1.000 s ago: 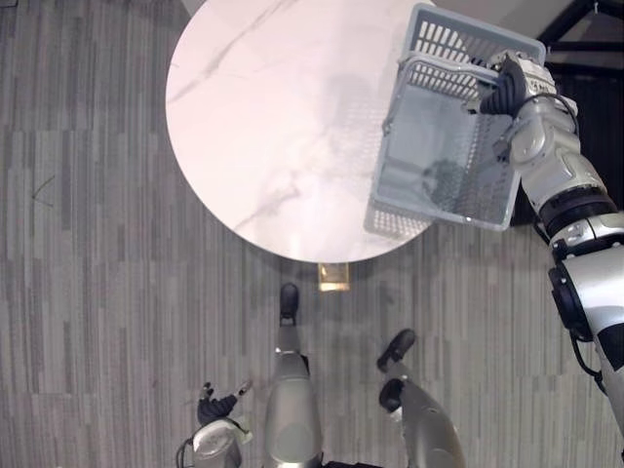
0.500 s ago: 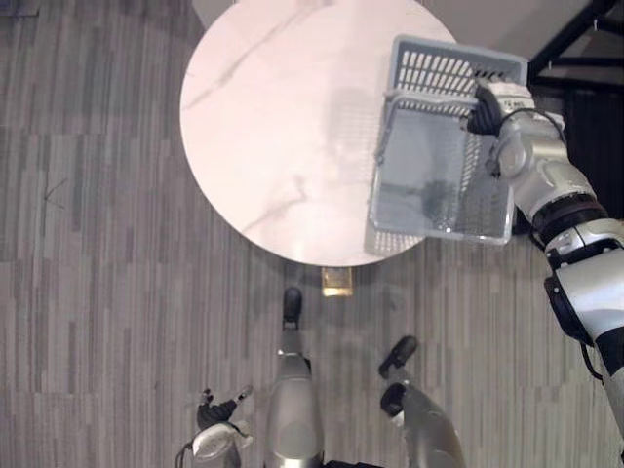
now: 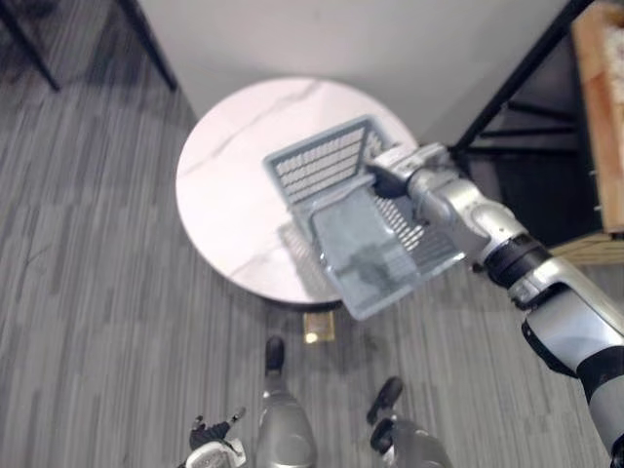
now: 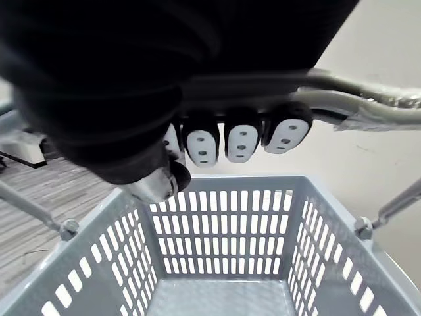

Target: Pick vegetable in the basket

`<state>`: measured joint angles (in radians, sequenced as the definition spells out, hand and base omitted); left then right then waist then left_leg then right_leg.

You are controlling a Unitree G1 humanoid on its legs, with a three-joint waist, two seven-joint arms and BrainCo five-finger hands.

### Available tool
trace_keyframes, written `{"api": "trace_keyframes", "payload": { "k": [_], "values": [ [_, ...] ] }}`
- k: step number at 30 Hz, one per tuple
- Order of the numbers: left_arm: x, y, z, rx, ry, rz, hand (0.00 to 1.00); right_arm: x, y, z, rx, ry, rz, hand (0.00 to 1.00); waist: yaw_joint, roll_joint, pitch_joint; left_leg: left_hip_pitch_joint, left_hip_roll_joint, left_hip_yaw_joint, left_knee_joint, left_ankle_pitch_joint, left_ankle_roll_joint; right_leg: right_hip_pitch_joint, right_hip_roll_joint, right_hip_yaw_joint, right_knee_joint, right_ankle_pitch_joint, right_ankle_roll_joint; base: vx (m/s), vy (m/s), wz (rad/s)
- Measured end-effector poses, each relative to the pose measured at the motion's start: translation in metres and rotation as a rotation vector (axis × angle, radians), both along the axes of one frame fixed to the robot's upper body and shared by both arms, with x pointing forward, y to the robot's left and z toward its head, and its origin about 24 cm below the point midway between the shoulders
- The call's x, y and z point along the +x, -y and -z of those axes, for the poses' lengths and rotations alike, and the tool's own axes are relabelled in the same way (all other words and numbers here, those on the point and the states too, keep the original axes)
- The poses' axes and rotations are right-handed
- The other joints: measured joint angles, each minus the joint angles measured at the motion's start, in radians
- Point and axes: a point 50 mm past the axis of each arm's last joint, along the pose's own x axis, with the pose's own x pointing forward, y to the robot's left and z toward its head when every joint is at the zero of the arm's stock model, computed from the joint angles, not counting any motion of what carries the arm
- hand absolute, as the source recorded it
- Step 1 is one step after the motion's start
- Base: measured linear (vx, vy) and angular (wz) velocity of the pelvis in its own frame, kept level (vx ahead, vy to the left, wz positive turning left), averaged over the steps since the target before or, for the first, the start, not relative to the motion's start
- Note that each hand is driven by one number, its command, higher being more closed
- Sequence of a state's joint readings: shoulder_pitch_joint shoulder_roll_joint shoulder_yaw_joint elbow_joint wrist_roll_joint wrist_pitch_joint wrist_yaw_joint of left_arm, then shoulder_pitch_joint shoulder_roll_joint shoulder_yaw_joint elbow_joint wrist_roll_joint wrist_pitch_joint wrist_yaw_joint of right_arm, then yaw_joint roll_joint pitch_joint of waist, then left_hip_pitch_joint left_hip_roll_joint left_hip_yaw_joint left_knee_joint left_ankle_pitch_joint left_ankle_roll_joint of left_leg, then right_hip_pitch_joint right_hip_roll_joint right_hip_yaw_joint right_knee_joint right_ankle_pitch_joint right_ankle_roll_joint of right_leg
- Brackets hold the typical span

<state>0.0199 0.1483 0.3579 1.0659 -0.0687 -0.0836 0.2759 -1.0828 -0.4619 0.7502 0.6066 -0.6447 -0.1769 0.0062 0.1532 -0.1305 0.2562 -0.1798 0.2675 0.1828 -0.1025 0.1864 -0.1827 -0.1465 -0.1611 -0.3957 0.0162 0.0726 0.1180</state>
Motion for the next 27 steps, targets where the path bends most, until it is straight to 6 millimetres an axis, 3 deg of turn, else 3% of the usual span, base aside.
{"api": "trace_keyframes", "payload": {
  "k": [4, 5, 7, 9, 14, 17, 23, 27],
  "values": [
    [-0.006, -0.002, 0.001, 0.013, -0.032, 0.04, 0.0, -0.023, 0.009, 0.025, 0.049, -0.079, -0.075, 1.0, -0.053, -0.006, -0.068, 0.03, 0.0, 0.027, 0.0, -0.01, -0.001, 0.01, 0.001, 0.026, -0.003, 0.001, 0.001, 0.05, -0.01, -0.24],
    [-0.009, -0.003, 0.002, 0.017, -0.045, 0.05, 0.0, -0.033, 0.02, 0.037, 0.049, -0.126, -0.083, 1.0, -0.072, -0.007, -0.092, 0.036, 0.0, 0.034, 0.0, -0.012, -0.001, 0.011, 0.003, 0.037, -0.008, 0.002, 0.004, 0.02, -0.01, -0.18],
    [-0.013, -0.002, 0.003, 0.012, -0.061, 0.062, 0.0, -0.043, 0.033, 0.05, 0.047, -0.171, -0.081, 1.0, -0.074, -0.008, -0.108, 0.057, 0.001, 0.058, -0.001, -0.02, 0.001, 0.016, 0.004, 0.06, -0.014, 0.004, 0.006, 0.03, -0.008, -0.33],
    [-0.023, 0.002, 0.007, 0.001, -0.09, 0.092, 0.0, -0.063, 0.057, 0.075, 0.057, -0.256, -0.051, 1.0, -0.097, -0.003, -0.143, 0.074, 0.0, 0.078, -0.001, -0.027, -0.001, 0.02, 0.005, 0.078, -0.016, 0.005, 0.008, 0.04, -0.007, -0.26],
    [-0.032, 0.008, 0.012, -0.035, -0.131, 0.135, 0.0, -0.099, 0.099, 0.106, 0.095, -0.381, 0.037, 1.0, -0.131, 0.004, -0.167, 0.11, 0.005, 0.109, -0.001, -0.039, -0.005, 0.032, 0.013, 0.113, -0.024, 0.007, 0.011, 0.03, -0.006, -0.21],
    [-0.038, 0.011, 0.014, -0.046, -0.15, 0.168, 0.0, -0.12, 0.126, 0.131, 0.104, -0.47, 0.13, 1.0, -0.15, 0.019, -0.195, 0.121, 0.005, 0.121, -0.001, -0.045, -0.006, 0.036, 0.015, 0.125, -0.03, 0.008, 0.013, 0.03, -0.003, -0.12],
    [-0.053, 0.019, 0.018, -0.06, -0.203, 0.247, 0.0, -0.169, 0.183, 0.177, 0.077, -0.607, 0.366, 1.0, -0.178, 0.076, -0.233, 0.145, -0.015, 0.149, -0.001, -0.067, -0.005, 0.041, -0.004, 0.151, -0.033, 0.007, 0.023, 0.03, 0.017, -0.09],
    [-0.054, 0.022, 0.018, -0.06, -0.208, 0.269, 0.0, -0.179, 0.209, 0.192, 0.076, -0.608, 0.509, 1.0, -0.179, 0.086, -0.239, 0.157, -0.021, 0.161, -0.001, -0.073, -0.005, 0.05, -0.009, 0.157, -0.034, 0.007, 0.023, 0.02, 0.011, -0.04]
  ]
}}
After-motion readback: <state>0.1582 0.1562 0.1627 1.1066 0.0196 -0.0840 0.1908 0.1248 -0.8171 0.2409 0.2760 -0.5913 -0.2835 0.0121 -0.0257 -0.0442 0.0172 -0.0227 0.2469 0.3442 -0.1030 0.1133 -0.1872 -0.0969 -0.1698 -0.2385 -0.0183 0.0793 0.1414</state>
